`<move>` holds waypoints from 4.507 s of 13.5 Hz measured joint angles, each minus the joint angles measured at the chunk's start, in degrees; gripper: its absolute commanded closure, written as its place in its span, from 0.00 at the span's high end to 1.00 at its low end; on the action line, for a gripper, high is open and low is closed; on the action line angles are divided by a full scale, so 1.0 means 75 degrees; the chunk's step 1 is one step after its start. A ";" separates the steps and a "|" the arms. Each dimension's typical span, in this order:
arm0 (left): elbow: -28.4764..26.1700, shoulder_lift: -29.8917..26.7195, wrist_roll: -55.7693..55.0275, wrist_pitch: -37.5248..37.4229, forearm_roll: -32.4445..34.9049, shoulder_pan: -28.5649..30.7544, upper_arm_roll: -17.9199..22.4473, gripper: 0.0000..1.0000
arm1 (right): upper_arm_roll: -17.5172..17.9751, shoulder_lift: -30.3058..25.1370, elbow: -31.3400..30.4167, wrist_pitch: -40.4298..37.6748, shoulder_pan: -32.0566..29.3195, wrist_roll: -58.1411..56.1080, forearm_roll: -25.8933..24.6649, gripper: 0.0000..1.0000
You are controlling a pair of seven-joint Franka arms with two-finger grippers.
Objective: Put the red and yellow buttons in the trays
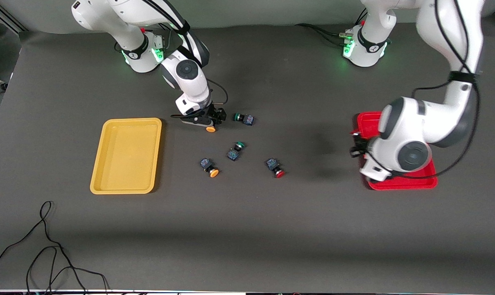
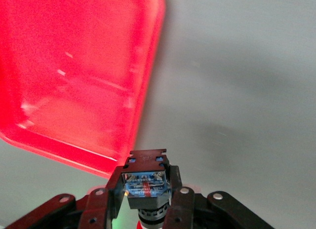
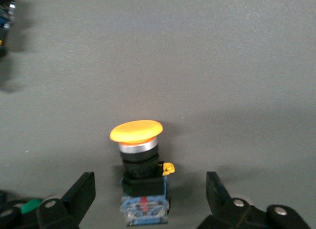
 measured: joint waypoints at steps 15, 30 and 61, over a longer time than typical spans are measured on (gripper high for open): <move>-0.2424 0.0041 0.1293 0.2284 0.0259 0.1353 -0.0039 0.98 | -0.0262 -0.0805 0.1585 -0.2825 -0.0013 -0.0282 -0.0018 0.24; 0.2391 0.1993 -0.4808 0.1157 -0.1813 -0.1996 -0.0540 0.99 | -0.5654 -0.1213 0.3080 -0.5366 -0.0182 -0.7891 0.0588 0.24; -0.0638 0.0144 0.1345 0.1814 0.1223 0.1399 -0.0213 0.00 | -0.6537 0.0910 0.5263 -0.6387 0.3014 -0.9233 0.3082 1.00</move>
